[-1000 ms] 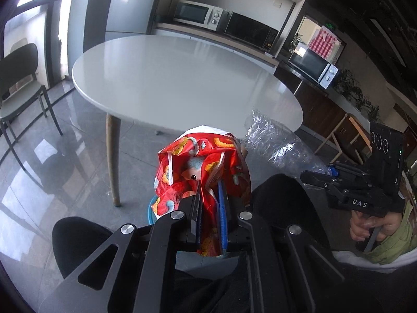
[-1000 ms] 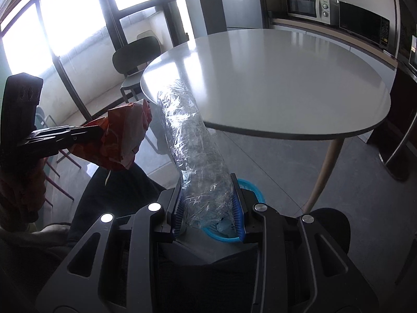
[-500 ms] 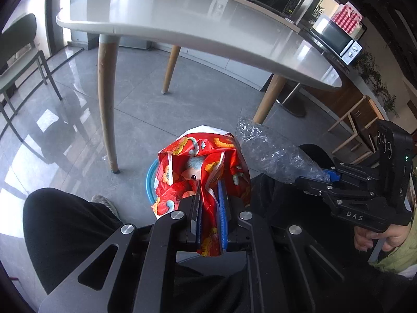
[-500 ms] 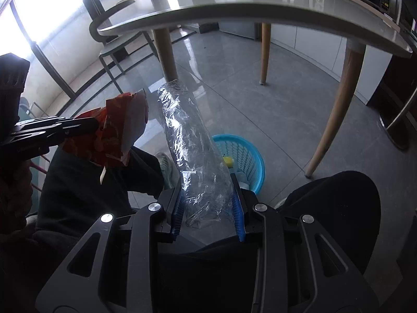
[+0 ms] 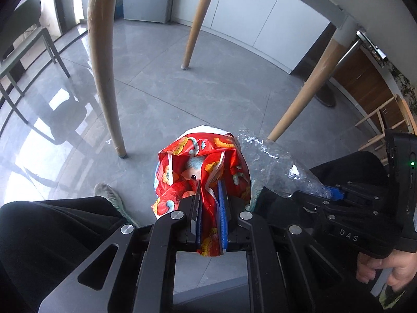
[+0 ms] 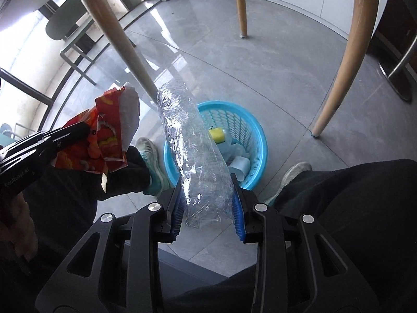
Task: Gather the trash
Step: 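Carry the snack bag and plastic bag down over the wastebasket with both tools, then open both tools to drop the snack bag and plastic bag into the wastebasket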
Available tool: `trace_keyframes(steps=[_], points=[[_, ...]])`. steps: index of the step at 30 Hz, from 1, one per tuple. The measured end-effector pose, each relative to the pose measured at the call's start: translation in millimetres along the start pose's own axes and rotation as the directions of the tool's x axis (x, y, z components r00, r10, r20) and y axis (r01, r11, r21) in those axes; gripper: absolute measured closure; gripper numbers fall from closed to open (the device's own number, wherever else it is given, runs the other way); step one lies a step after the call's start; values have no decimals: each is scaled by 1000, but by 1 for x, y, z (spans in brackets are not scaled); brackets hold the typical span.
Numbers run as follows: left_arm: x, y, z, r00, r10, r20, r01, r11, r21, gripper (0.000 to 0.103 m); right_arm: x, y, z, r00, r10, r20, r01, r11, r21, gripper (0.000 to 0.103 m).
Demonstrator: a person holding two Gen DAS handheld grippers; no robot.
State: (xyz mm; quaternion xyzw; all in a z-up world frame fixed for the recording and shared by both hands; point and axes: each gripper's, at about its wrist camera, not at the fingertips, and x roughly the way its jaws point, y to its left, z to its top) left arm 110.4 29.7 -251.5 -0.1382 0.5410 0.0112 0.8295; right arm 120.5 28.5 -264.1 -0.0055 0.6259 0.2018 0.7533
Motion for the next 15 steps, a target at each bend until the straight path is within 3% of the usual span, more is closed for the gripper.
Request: trace_keyframes(steps=[3,7,15], points=[[21,5,10,999,22,-33,-23,1000,-20,94,20,-5,12,999,-28,-29,29,999,24,73],[42,-1,17,996,66,-58,-65,998,24,93,44,-11,24,996,-68,-64,71,997,41,73],[78,4,24,990,33,-137,-33,999,5,93,89,-29,40,988,-48,-149,66,990,123,70]])
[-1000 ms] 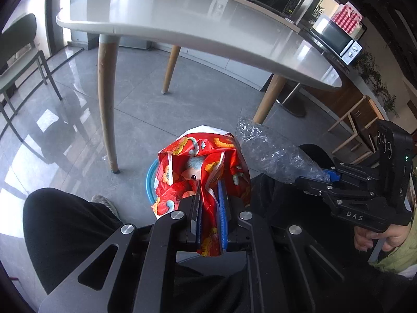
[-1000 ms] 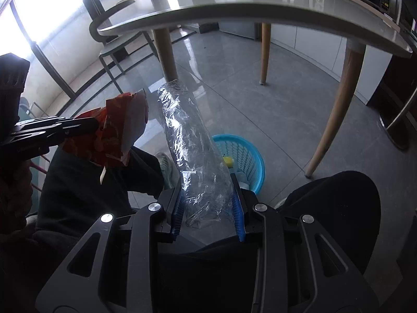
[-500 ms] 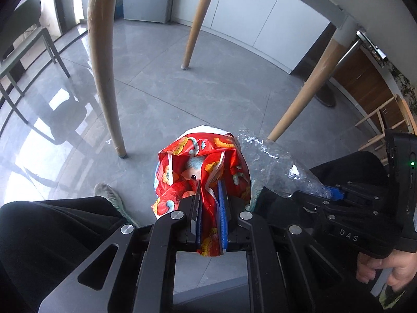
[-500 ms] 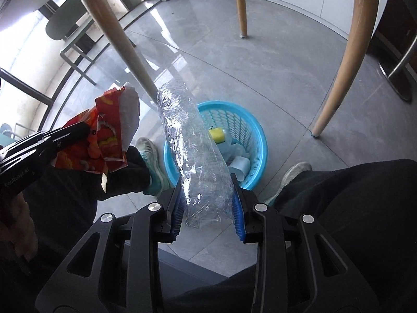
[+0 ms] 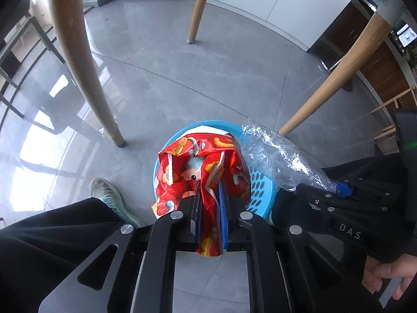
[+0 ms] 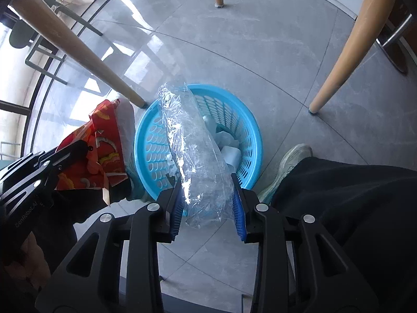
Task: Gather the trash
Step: 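Open both tools to drop the snack bag and plastic bag into the wastebasket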
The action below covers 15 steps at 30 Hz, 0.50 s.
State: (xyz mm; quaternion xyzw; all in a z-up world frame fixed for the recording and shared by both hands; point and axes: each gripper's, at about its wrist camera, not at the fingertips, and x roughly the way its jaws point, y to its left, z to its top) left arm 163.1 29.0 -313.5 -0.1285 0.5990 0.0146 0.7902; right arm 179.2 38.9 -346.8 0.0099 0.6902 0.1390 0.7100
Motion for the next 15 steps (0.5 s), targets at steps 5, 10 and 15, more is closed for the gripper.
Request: trace_keyframes(steps=[5,10,15], points=[[5,7,6,999,-36,-14,35,998,-51,70,13,-2,4,999,25,-26,-25,1000,10,60],[1,8,4,999,-36,4,36,999,-40,66,14,-2,3,999,31,-29,-31,1000,4,52],[-7,6,0,1000,-12,23,12,1000,-11,66,0,4,-2,999,46,-11,-47,999,-24,50]])
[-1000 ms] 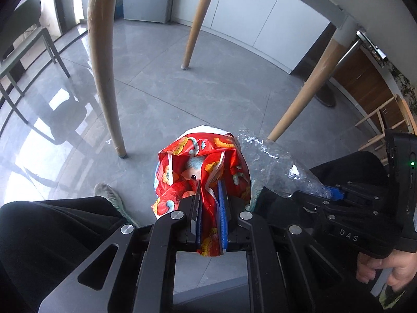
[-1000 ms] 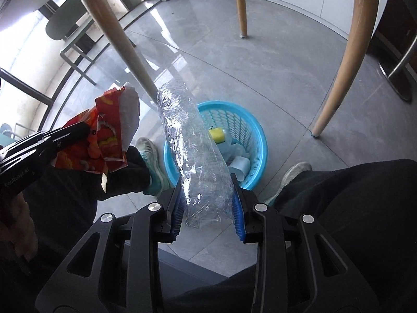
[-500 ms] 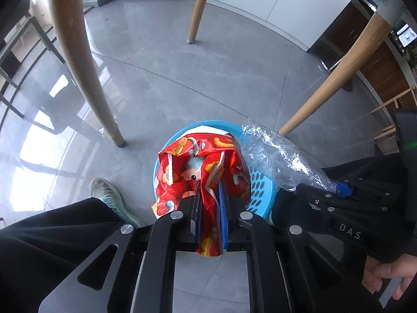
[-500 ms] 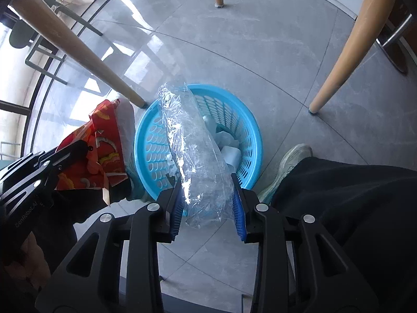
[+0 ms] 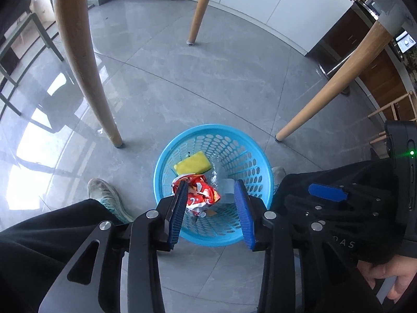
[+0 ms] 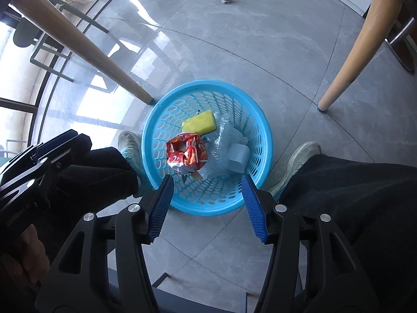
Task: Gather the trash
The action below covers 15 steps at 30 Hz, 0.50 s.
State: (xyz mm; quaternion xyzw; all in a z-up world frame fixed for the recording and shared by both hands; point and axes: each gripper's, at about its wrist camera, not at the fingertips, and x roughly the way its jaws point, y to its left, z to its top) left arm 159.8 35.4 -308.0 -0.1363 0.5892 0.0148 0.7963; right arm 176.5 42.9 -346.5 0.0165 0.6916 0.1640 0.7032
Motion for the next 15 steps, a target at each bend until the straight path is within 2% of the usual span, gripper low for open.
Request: trace_keyframes(steps=[2,7,9,11,15], points=[[-6,3,-2,1000,9,10,-9,1000,3,63,-13,4,-5,1000,4,29,-3,1000,-24,45],[-31,4,-11,999,-7,33,6,1000,12,52,-38,16,-19,998,14,68,-9,997,-83,45],[-37,3,-18,1000,-6,19,5,1000,19,51,-48,21,-26,996,14,84,-5,994,-109,43],[-46,5,-25,999,-26,27,26,1000,14,45,-59,26,-34,994,9,109,7,989,-145,35],[-60,4,-38,997,-63,35,62,998,25,33,-77,30,-48,991,8,137,19,981,-193,26]])
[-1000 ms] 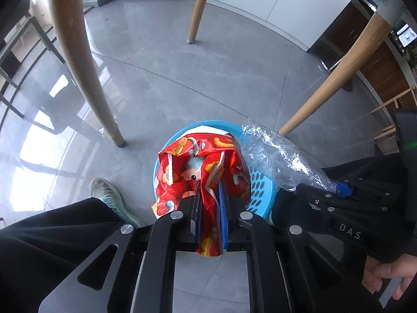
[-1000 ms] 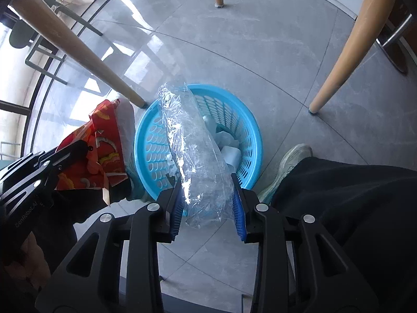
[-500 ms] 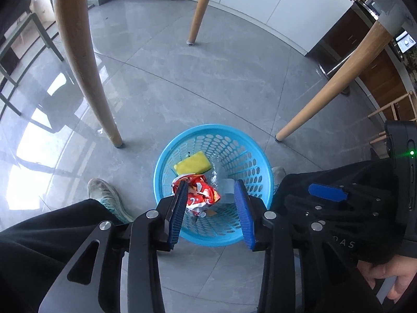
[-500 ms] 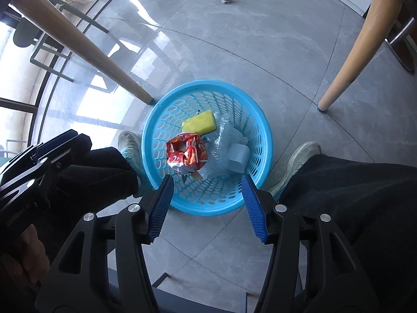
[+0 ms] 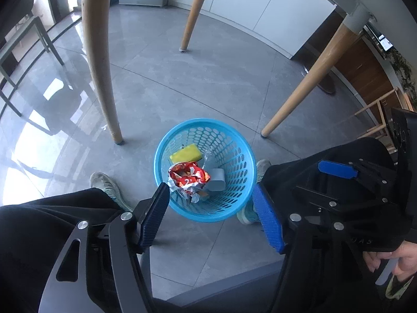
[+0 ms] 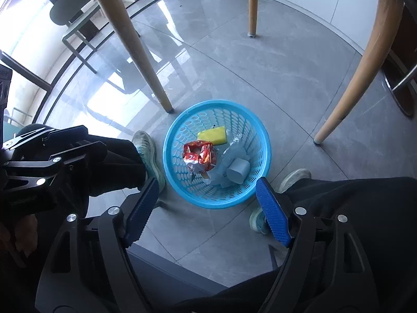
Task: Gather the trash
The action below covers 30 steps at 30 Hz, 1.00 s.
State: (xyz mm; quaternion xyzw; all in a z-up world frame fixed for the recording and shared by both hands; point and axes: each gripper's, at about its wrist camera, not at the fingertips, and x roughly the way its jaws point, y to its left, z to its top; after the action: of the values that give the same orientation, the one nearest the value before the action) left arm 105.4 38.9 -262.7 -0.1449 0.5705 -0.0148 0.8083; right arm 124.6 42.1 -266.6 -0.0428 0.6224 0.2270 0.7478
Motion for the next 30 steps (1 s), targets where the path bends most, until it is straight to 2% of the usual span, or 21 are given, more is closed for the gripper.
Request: trace_keyframes(steps=[5,8,16,22,30], points=[[-10,0,-16,1000,-21,3,21,1000,7,13,-20,-3,-13,1000,12,20,-12,1000,-14,9],[-12,6,-20,1000,-21,-2,21,1000,-13,6,-29,-5,-19,1000,4,30,-4,1000,-11,9],[-7,9,-23,1000,16,-25,-17,999,-38,6,-35,-16,-25,999,23,46,-24,999,26,9],[-14,5,-28,1000,-26,8,26,1000,15,6,-36,-23,-27,997,59,48,-62,997,54,9],[-10,2,-28,1000,-21,-3,21,999,25,6,-33,-24,-30,996,84,29,-85,994,67,9]])
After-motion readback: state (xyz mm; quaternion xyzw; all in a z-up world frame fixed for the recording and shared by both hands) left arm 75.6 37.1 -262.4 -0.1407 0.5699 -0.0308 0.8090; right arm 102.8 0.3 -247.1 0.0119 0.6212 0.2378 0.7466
